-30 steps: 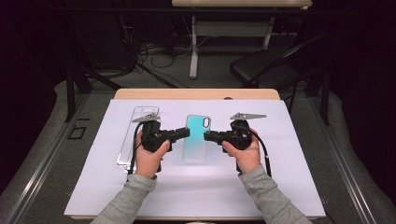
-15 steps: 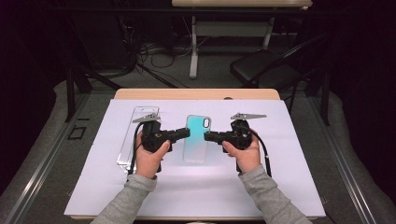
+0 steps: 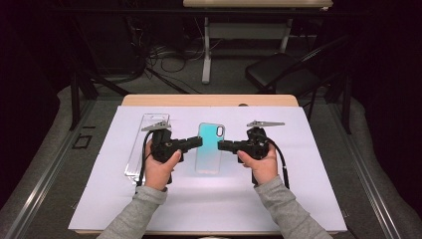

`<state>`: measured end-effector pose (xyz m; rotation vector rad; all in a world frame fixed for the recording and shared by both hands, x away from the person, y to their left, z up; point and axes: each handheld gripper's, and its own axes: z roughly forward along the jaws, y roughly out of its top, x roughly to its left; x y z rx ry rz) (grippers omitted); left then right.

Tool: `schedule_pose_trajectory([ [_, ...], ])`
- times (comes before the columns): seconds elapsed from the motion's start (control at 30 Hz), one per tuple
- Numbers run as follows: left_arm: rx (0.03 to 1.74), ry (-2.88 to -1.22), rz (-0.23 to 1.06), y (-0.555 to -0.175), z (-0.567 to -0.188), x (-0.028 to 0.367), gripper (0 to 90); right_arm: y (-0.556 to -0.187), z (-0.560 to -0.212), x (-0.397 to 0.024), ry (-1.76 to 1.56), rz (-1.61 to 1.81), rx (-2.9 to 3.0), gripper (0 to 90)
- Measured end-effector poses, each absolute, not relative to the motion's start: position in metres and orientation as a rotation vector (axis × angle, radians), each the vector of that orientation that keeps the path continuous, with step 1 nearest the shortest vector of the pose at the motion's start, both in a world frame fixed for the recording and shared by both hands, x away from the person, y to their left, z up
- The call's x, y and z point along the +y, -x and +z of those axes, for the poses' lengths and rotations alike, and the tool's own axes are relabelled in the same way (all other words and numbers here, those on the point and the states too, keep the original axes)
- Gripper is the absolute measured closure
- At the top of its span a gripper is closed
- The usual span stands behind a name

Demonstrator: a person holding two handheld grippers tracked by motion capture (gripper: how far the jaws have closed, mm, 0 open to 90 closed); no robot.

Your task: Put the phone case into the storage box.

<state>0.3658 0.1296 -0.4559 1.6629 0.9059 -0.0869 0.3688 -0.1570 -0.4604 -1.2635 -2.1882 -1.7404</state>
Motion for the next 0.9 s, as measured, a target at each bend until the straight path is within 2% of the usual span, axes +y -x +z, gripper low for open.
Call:
schedule_pose_trajectory([
  [0.9,0.903,-1.660,-0.085,-0.3656,-0.4557,0.1303,82.2,-0.3681,-0.4616,-0.1574,1.262,-1.770,-2.160,82.6],
])
